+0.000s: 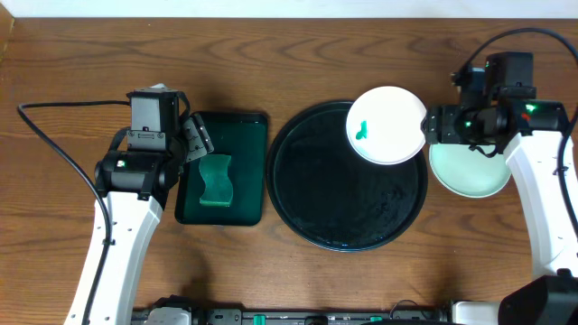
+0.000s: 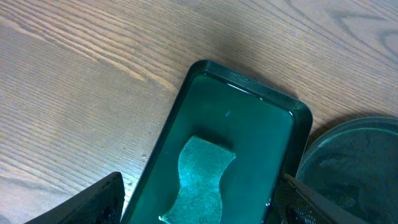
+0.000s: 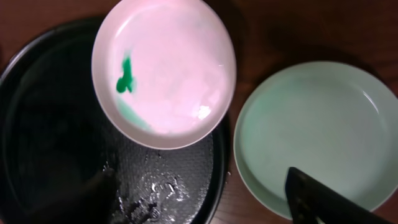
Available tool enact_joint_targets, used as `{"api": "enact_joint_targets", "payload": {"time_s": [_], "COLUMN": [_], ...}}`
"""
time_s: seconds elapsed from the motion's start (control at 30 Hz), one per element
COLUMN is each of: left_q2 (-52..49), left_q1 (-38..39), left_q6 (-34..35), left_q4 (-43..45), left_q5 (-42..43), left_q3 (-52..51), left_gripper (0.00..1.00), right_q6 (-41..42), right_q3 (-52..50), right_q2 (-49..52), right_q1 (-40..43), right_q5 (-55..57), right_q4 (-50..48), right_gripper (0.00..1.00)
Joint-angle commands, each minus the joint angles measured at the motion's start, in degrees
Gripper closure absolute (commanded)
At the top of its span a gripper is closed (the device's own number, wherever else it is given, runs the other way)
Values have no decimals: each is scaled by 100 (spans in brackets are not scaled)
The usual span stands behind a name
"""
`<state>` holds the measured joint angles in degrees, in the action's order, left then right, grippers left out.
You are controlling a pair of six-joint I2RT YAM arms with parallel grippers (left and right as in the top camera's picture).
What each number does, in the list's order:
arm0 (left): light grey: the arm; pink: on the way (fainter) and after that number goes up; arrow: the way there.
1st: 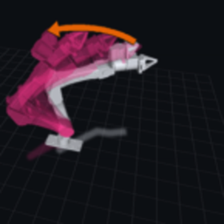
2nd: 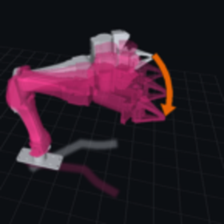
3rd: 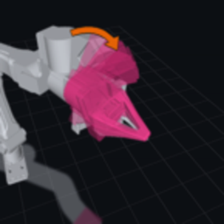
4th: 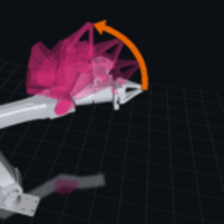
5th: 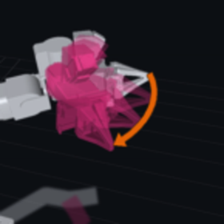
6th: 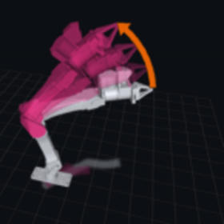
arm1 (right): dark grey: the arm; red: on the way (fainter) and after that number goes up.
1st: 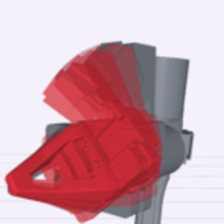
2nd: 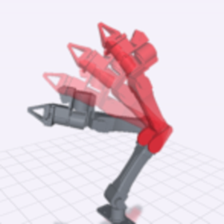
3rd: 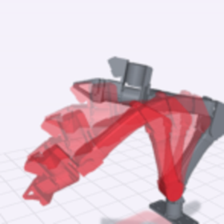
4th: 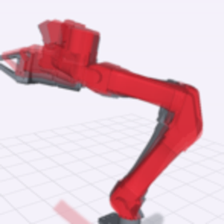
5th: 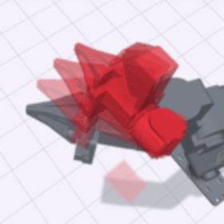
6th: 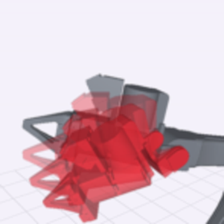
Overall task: Clean dirty plates on tray and stack at the side
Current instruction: 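Grip the pink-white plate rim with the right gripper and slide it onto tray center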
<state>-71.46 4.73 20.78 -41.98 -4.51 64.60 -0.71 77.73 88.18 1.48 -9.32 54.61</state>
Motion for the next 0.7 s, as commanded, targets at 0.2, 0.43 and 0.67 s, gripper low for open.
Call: {"api": "enact_joint_targets", "payload": {"time_s": [0.2,0.43,0.67], "left_q2": [-9,-9,-9], "left_q1": [31,31,31], "left_q6": [7,7,7], "left_q4": [0,2,0], "left_q5": [-68,-68,-70], "left_q3": [57,57,57], "left_gripper": [22,22,22], "right_q6": [-474,-474,-772], "right_q3": [55,-407,-1252], "right_q2": [-31,37,142], "right_q1": [-354,-361,-361], "right_q5": [293,719,800], "right_q4": [-511,-1397,-2811], "right_gripper": [59,68,51]}}
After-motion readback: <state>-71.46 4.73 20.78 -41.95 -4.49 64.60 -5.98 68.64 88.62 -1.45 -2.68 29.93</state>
